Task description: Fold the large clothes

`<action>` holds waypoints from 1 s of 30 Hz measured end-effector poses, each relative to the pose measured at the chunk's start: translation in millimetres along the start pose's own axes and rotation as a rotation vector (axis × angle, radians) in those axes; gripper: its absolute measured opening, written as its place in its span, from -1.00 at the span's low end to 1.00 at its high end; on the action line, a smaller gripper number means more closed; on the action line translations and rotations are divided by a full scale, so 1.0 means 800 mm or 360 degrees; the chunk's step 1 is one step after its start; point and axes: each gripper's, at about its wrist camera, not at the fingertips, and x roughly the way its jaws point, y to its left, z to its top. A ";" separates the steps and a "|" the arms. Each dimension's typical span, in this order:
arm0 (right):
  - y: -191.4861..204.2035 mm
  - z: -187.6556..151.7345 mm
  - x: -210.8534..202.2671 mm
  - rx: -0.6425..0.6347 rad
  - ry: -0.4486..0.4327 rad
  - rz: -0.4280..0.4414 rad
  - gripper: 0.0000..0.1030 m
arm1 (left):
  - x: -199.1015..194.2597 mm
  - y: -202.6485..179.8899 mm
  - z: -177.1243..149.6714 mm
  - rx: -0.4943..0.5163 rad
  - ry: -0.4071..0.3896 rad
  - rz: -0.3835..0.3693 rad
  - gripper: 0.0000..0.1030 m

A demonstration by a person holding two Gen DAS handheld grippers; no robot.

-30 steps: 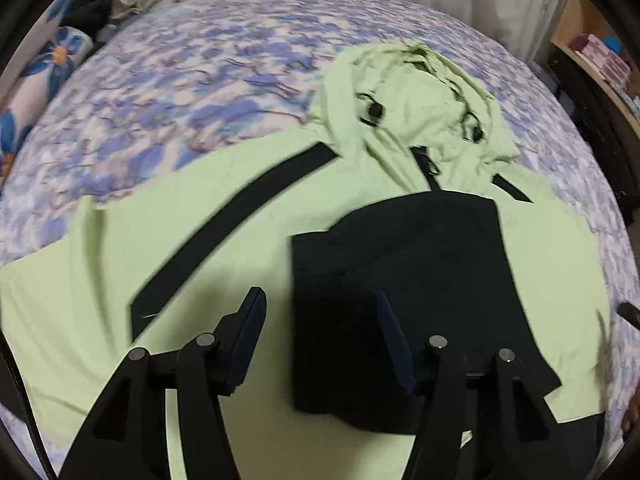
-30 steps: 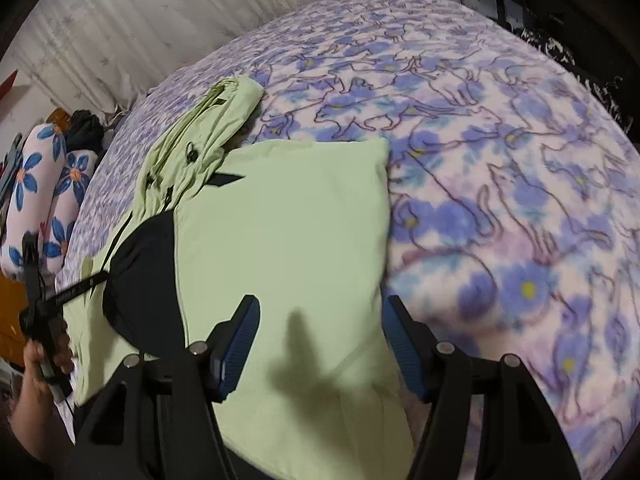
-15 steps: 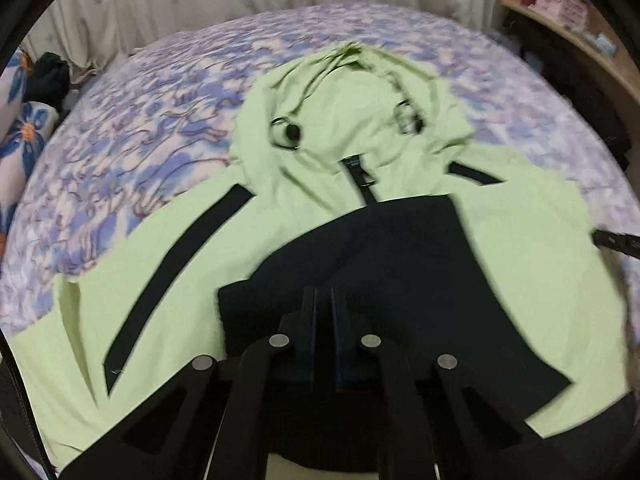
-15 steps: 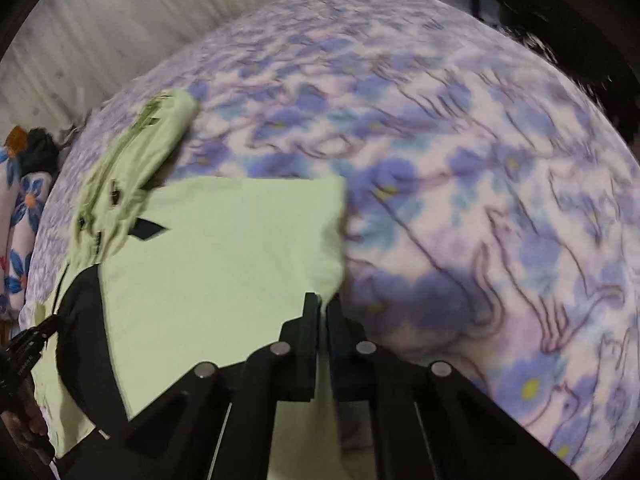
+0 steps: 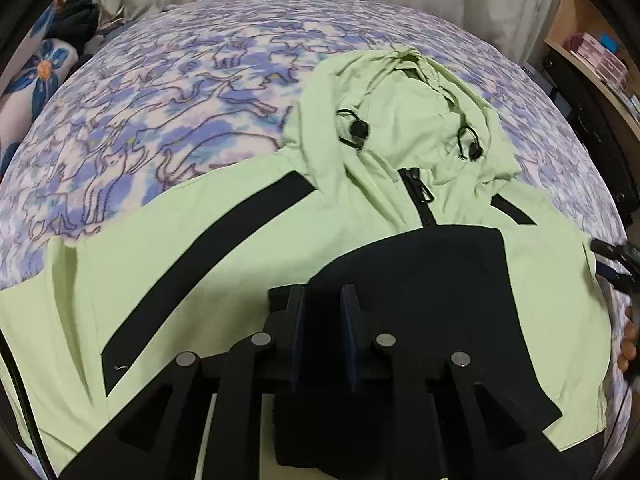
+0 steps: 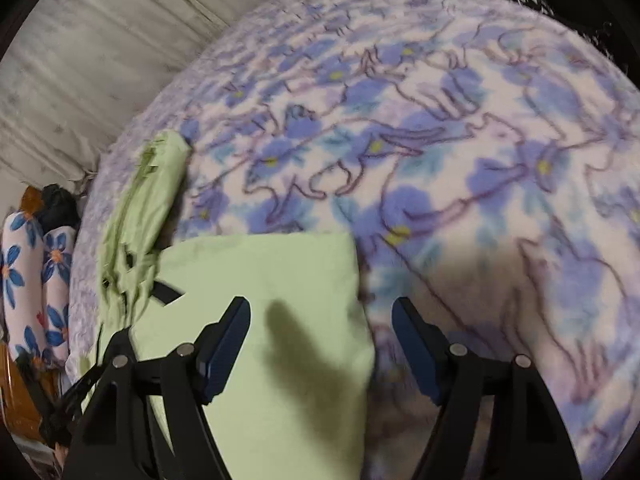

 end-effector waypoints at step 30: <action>0.164 -0.189 -0.065 -0.0492 -0.0029 0.0002 -0.20 | -0.067 -0.073 -0.103 0.0023 -0.0095 -0.0241 -0.53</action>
